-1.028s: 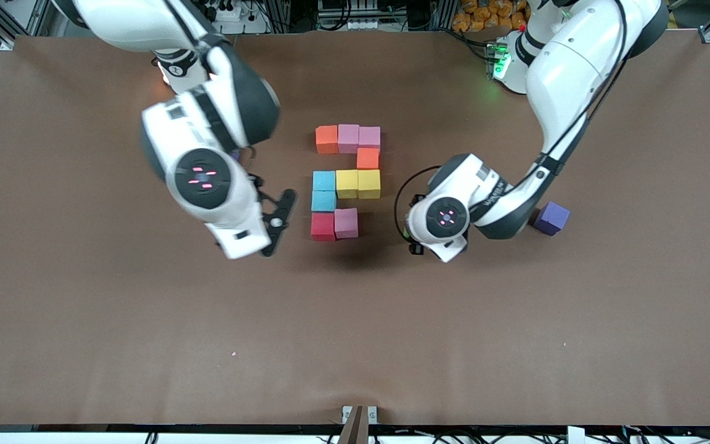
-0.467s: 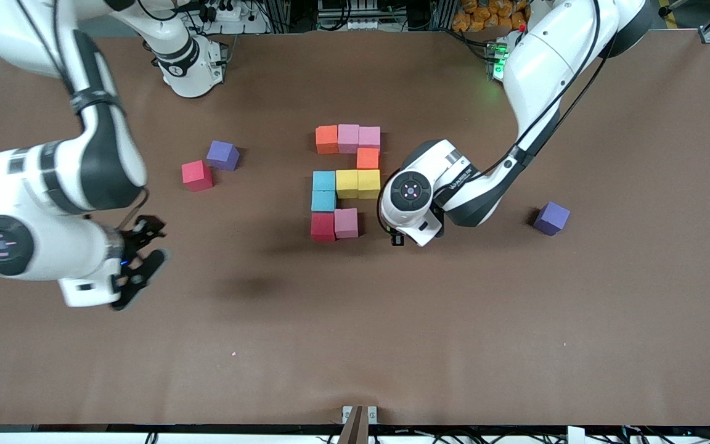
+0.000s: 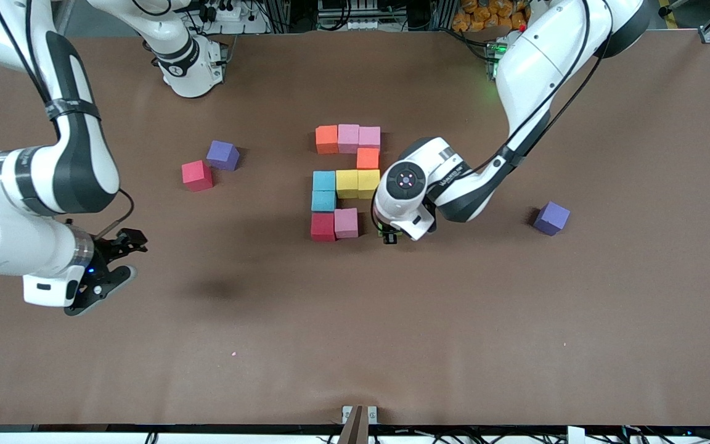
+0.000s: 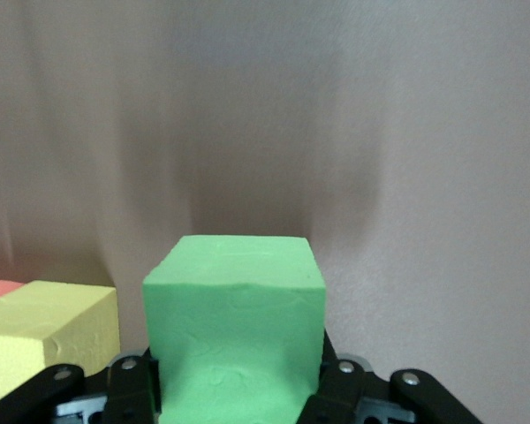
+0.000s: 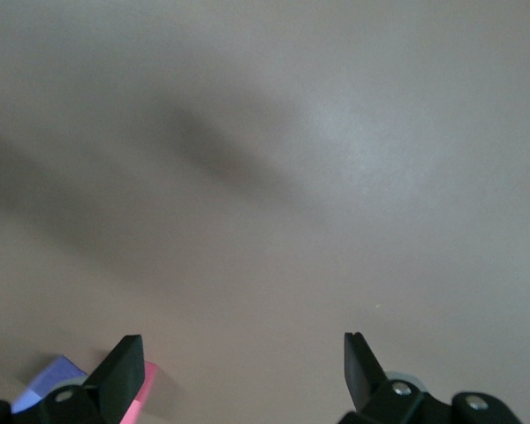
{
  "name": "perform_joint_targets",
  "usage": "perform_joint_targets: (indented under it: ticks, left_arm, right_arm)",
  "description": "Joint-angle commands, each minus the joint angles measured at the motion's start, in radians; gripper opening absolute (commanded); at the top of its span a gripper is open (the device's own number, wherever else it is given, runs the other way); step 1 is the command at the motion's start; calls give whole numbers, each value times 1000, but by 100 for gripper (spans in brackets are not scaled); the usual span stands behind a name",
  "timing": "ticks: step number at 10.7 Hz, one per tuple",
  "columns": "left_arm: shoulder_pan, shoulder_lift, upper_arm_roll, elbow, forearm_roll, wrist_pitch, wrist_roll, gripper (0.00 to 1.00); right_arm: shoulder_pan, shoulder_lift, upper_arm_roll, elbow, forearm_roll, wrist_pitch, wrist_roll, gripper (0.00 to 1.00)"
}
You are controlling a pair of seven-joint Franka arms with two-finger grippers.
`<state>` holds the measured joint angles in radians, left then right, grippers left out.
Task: Form number 2 with 11 blocks
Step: 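Retract the right gripper to rest while the left gripper holds green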
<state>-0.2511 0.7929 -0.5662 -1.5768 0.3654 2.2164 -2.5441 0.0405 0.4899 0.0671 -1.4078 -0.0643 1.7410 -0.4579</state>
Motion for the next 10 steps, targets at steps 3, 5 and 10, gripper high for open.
perform_joint_targets:
  ticks: [3,5,10]
  left_arm:
    - [-33,8,8,-8,60,45,-71,23]
    - [-33,9,8,-8,70,60,-71,23]
    - [-54,17,20,-8,73,88,-74,23]
  right_arm:
    - [6,-226,7,-353,-8,175,169,100]
    - [1,-292,8,-433,-8,189,261,100]
    - [-51,-439,7,-544,-6,276,306,100]
